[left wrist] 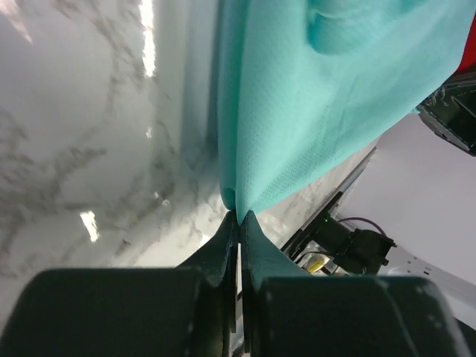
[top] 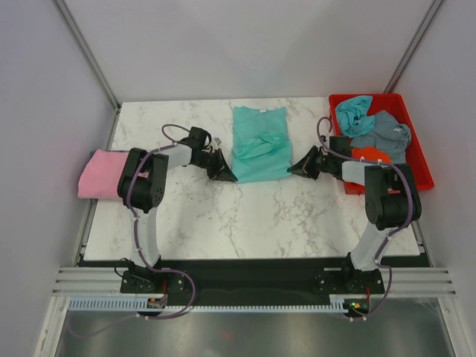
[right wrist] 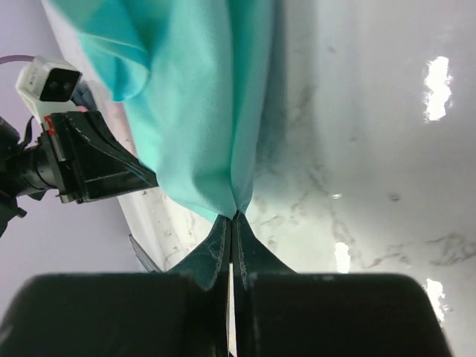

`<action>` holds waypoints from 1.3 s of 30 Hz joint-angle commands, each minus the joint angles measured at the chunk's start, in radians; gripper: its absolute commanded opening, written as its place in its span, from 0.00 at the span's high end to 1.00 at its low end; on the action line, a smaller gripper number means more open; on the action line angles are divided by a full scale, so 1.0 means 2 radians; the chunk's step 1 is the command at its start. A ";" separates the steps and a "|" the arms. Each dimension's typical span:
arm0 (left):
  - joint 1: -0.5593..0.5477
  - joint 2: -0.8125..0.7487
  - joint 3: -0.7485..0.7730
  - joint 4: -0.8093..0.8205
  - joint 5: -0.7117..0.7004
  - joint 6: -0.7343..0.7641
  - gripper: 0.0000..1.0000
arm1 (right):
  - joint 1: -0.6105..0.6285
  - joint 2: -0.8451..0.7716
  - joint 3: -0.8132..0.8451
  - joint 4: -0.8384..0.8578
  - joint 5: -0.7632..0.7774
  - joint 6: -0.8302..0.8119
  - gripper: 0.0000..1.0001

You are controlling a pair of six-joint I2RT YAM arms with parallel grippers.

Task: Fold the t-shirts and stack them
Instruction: Fold the tshirt

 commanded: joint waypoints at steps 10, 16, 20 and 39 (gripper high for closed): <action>-0.005 -0.199 -0.037 -0.015 0.000 0.014 0.98 | 0.001 -0.167 -0.017 -0.022 -0.026 0.012 1.00; -0.005 -0.249 -0.078 -0.019 -0.004 0.014 0.98 | 0.001 -0.213 -0.046 -0.038 -0.026 0.007 1.00; -0.004 -0.268 -0.098 -0.038 -0.024 0.031 0.98 | 0.000 -0.237 -0.075 -0.040 -0.023 0.005 1.00; 0.010 -0.173 0.024 -0.049 -0.032 0.039 0.98 | 0.001 -0.176 -0.030 0.008 -0.005 0.005 1.00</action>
